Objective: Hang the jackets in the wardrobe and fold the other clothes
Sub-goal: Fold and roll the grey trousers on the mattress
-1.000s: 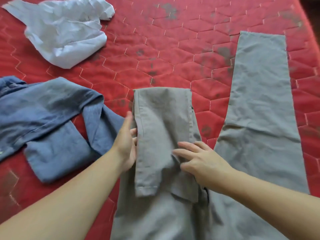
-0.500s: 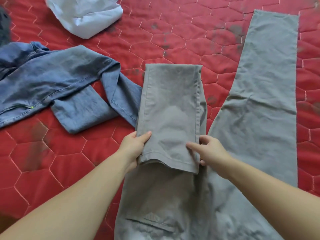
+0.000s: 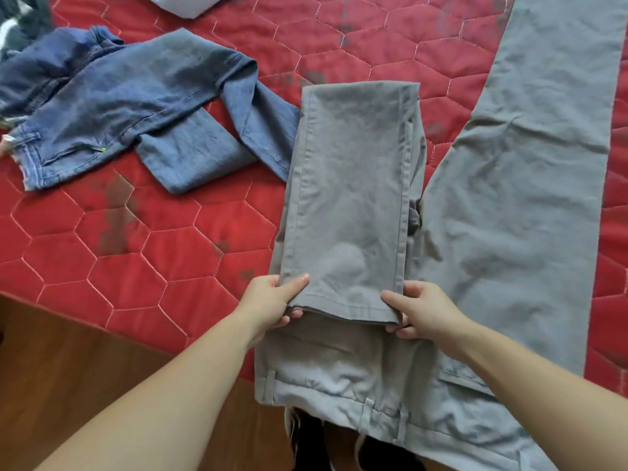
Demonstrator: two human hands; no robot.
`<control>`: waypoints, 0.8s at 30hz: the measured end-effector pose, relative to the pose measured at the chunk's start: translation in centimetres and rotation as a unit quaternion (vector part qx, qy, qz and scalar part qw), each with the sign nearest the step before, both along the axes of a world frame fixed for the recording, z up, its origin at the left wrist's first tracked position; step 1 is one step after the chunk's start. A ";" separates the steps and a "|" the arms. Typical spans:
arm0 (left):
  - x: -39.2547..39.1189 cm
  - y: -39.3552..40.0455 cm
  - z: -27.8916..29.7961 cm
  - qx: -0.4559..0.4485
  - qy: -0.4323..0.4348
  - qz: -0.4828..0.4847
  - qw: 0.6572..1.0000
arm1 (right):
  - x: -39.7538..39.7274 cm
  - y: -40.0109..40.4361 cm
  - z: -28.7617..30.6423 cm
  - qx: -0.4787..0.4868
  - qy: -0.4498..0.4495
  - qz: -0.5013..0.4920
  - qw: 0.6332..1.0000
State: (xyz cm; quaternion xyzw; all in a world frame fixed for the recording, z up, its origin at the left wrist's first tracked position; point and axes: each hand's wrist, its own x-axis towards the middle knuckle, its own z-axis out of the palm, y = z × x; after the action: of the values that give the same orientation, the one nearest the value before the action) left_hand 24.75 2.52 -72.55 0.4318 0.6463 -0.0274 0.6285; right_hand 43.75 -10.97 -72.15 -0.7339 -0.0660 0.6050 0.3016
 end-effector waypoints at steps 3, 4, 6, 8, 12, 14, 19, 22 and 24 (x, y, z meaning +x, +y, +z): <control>-1.4 -1.4 -0.1 0.016 -0.004 0.005 1.000 | -2.1 -1.2 -0.1 0.009 0.005 -0.010 1.000; -2.0 -1.7 -0.2 0.021 -0.006 0.000 1.000 | -2.8 -1.7 -0.1 0.010 0.008 -0.012 1.000; -3.6 -2.5 -0.4 0.036 -0.001 -0.023 0.999 | -4.1 -3.0 -0.1 0.008 0.014 -0.014 1.000; -5.5 -3.4 -0.7 0.057 0.013 -0.051 0.997 | -5.6 -4.4 0.1 0.006 0.008 -0.006 1.000; -9.0 -5.6 -1.0 0.050 0.012 -0.079 0.996 | -9.0 -7.2 0.0 -0.012 -0.032 0.012 0.999; -10.2 -6.3 -1.4 0.066 0.035 -0.138 0.988 | -10.4 -8.3 -0.4 -0.018 -0.069 0.023 0.997; -10.7 -6.5 -1.5 0.138 0.188 -0.358 0.904 | -12.2 -9.2 -1.0 -0.043 -0.193 0.090 0.976; -9.2 -5.5 0.8 0.235 0.314 -0.480 0.785 | -11.6 -9.2 -0.3 -0.072 -0.276 0.178 0.942; -7.3 -4.7 2.6 0.265 0.310 -0.487 0.773 | -10.1 -9.0 0.7 -0.078 -0.358 0.204 0.908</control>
State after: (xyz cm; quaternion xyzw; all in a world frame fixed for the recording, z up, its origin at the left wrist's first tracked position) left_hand 17.49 -2.16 -69.98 0.8064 0.4910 -0.2896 0.1575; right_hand 33.65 -20.01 -71.45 -0.8930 -0.2706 0.3529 0.0690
